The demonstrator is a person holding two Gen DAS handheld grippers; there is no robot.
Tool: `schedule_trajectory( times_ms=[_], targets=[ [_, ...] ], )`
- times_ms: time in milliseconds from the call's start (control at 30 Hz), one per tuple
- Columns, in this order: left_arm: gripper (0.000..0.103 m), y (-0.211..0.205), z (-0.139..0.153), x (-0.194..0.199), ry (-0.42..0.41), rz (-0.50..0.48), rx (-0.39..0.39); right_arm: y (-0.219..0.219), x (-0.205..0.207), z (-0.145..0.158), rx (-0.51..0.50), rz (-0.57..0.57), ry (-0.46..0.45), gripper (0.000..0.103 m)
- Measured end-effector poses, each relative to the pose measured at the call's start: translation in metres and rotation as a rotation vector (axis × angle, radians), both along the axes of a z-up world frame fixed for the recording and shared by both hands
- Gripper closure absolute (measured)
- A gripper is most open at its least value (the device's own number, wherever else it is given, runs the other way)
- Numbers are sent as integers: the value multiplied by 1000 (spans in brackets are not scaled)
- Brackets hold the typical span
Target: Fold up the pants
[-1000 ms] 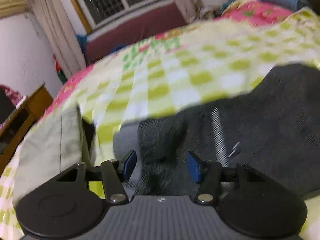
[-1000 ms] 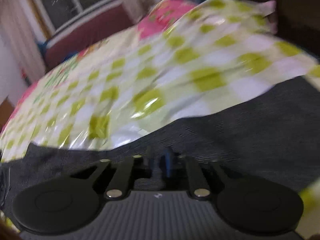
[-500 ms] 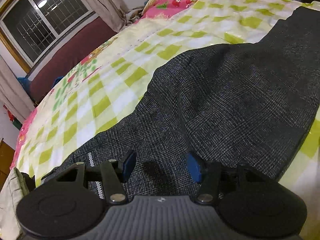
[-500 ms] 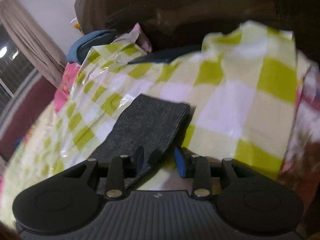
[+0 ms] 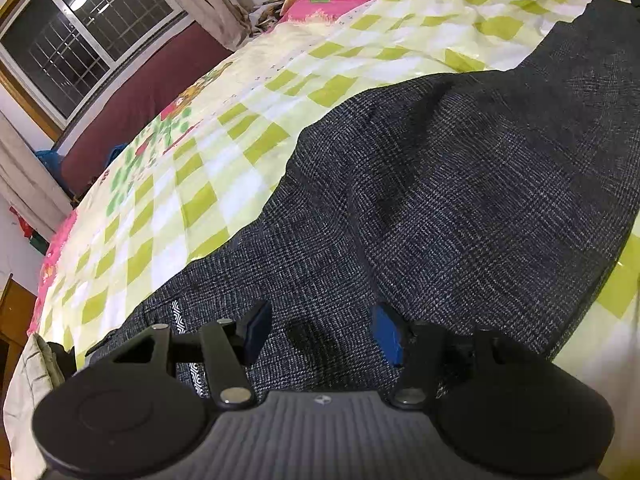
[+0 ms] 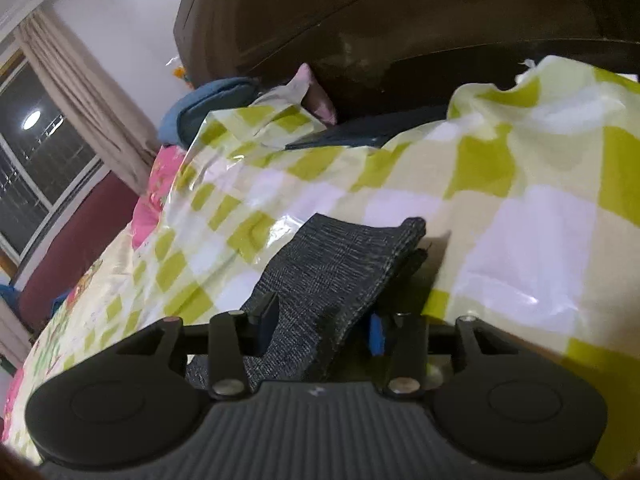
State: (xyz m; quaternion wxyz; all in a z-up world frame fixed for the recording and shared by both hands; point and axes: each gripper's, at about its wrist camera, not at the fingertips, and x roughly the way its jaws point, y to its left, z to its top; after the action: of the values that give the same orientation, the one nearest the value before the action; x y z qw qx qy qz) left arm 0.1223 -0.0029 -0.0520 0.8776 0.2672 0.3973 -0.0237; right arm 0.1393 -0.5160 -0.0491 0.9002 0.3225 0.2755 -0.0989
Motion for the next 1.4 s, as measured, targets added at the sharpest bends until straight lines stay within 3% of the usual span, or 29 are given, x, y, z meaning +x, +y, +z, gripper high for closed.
schedule_trajectory(
  times_ms=[67, 167, 233, 300, 400, 533, 567, 600, 667, 733, 767, 833, 900, 967, 1033, 1133, 1200, 1233, 1267, 1300, 1400],
  targets=[
    [34, 1, -2, 2, 5, 1, 0, 0, 9, -7, 16, 21, 52, 54],
    [34, 0, -1, 1, 5, 1, -1, 2, 2, -1, 69, 42, -9, 52],
    [34, 1, -3, 0, 3, 4, -7, 9, 9, 0, 35, 64, -3, 52],
    [34, 0, -4, 0, 5, 1, -3, 17, 16, 2, -31, 59, 12, 68],
    [34, -1, -1, -1, 5, -2, 1, 11, 16, -1, 35, 20, -26, 75],
    [34, -2, -4, -2, -3, 7, -2, -5, 18, -22, 160, -11, -24, 72],
    [34, -3, -4, -3, -6, 3, 4, -8, 18, -24, 193, -13, -38, 66],
    [34, -4, -4, -4, -11, -3, 12, -9, 19, -25, 225, -14, -53, 52],
    [34, -6, -4, -5, -19, -11, 19, -6, 26, -22, 246, 16, -76, 44],
    [34, -6, -3, -6, -22, -11, 13, -5, 32, -18, 229, 15, -41, 93],
    [34, -6, -2, -6, -24, -10, 10, -9, 32, -15, 243, 0, -34, 96],
    [34, -7, 3, -8, -38, -13, -8, -15, 19, -4, 253, -16, -108, 97],
    [34, -10, 10, -12, -69, -38, -45, -18, 6, 11, 187, -44, -150, 97],
    [32, -17, 8, -12, -68, -65, -62, -26, 1, 5, 156, -106, -117, 97],
    [32, -23, -4, -7, -42, -77, -34, -34, 10, -16, 177, -132, 13, 97],
    [32, -29, -9, -7, -56, -101, 8, -31, 1, -4, 181, -117, -68, 97],
    [30, -23, -5, -8, -50, -91, -21, -32, 0, -1, 224, -99, -119, 91],
    [30, -21, -4, -8, -45, -83, -25, -31, 8, -4, 223, -78, -87, 87],
    [30, -19, -4, -10, -50, -78, -22, -29, 18, -9, 215, -51, -32, 76],
    [30, -18, -3, -12, -61, -75, -23, -26, 24, -15, 212, -37, 2, 74],
    [30, -11, 3, -20, -83, -62, -63, -14, 30, -20, 180, -11, -14, 71]
  ],
)
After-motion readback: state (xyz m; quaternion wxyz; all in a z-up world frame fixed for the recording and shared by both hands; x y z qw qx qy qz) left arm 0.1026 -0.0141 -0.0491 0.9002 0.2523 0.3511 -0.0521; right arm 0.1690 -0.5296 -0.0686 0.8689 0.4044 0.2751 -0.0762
